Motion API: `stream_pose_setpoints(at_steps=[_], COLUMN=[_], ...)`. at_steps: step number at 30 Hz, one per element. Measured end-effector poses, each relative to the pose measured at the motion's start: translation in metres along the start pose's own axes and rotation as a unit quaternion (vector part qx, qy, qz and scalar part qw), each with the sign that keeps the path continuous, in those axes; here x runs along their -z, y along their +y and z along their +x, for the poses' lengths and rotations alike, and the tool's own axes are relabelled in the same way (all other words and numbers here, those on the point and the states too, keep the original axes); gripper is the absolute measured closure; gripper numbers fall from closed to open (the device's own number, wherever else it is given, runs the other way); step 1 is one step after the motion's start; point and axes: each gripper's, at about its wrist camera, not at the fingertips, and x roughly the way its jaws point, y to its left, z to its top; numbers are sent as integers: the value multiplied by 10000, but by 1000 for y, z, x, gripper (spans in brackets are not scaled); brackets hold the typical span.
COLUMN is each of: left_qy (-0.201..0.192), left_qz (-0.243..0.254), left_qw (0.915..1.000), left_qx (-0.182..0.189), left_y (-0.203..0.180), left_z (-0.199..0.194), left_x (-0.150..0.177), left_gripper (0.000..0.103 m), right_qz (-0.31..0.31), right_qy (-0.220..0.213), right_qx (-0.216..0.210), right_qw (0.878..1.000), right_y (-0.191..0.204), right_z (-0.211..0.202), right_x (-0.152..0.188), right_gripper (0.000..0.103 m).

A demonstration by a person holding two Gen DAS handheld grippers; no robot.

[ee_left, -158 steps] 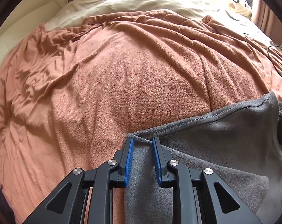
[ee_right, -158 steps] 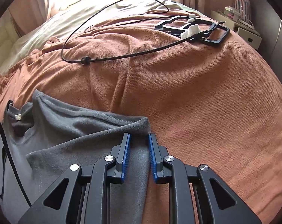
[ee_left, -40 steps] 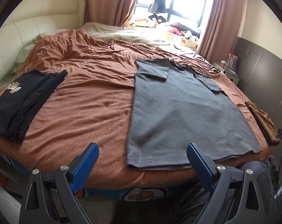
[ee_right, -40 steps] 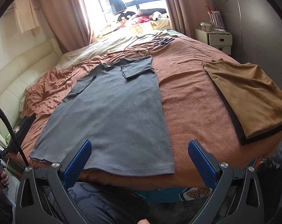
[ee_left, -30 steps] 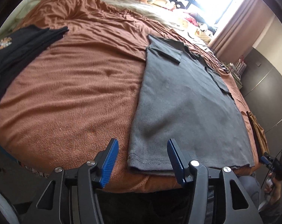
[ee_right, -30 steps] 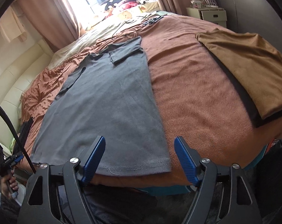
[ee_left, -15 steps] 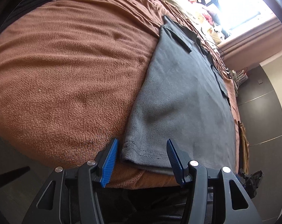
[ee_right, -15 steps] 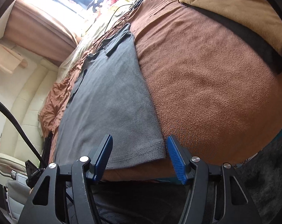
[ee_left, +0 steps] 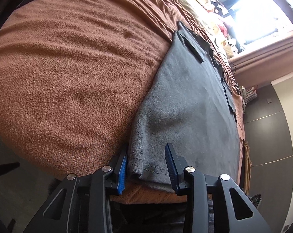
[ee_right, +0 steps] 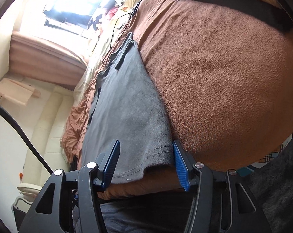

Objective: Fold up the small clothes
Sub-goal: 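Grasp the shirt hem with both tools, then lift the held hem and fold it up toward the collar with both tools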

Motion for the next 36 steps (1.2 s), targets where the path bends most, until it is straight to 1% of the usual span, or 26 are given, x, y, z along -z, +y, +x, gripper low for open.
stream_pose_setpoints(at_steps=[2, 3, 5, 8, 11, 15, 17, 19, 21, 22, 23, 24, 25, 26, 27, 29, 30, 34, 36], left_qy=[-15, -17, -28, -51, -85, -159, -213, -262, -290, -302, -285, -241, -229, -240, -262, -323, -344, -485, -528], left_qz=[-11, -20, -54, -44, -124, -253, -350, -412, -433, -463, -535, -650, -776, -839, -826, -770, -784, -944, -963], left_qw=[10000, 10000, 10000, 10000, 9998, 9995, 9991, 9988, 9986, 9984, 9981, 9976, 9966, 9958, 9958, 9961, 9958, 9928, 9911], left_qx=[12, 29, 53, 64, 107, 110, 97, 74, 75, 114, 113, 73, 166, 261, 278, 291, 325, 548, 754], left_y=[-1, -2, 0, -1, 0, 3, 3, 1, -1, 0, 3, 7, 11, 14, 14, 13, 14, 16, 14], left_z=[0, 1, 0, 2, 3, 2, 4, 5, 7, 9, 11, 13, 13, 12, 10, 5, 2, -10, -17], left_x=[1, 0, 1, 1, 0, 0, -1, -2, -4, -5, -7, -8, -9, -9, -9, -9, -10, -12, -14], left_gripper=[66, 66, 66, 66, 66, 67, 67, 67, 67, 73, 89, 95, 96, 97, 97, 98, 98, 98, 98], right_qz=[94, 91, 93, 277, 370, 479, 506, 557, 566, 553, 537, 529, 542, 563, 578, 562, 539, 497, 457], right_qy=[116, 153, 195, 234, 118, -198, -219, -214, -233, -243, -248, -246, -220, -198, -201, -225, -252, -374, -426], right_qx=[-154, -150, -176, -364, -408, -340, -240, -151, -62, -20, 42, 145, 249, 326, 374, 361, 363, 232, 146], right_qw=[9998, 9997, 9996, 9987, 9984, 9981, 9982, 9981, 9981, 9982, 9982, 9982, 9980, 9977, 9974, 9975, 9976, 9978, 9979], right_y=[-3, -5, -9, -19, -27, -36, -38, -41, -38, -37, -35, -32, -29, -26, -20, -16, -5, 12, 14], right_z=[5, 7, 9, 8, 2, -5, -2, 3, 8, 10, 11, 13, 16, 16, 14, 9, 9, -2, -8], right_x=[5, 7, 11, 13, 7, 3, 3, 2, 0, -1, -2, -1, -1, 0, 0, 0, -1, -1, 2], right_gripper=[55, 55, 55, 55, 55, 55, 59, 66, 69, 72, 75, 83, 91, 94, 97, 101, 102, 103, 103])
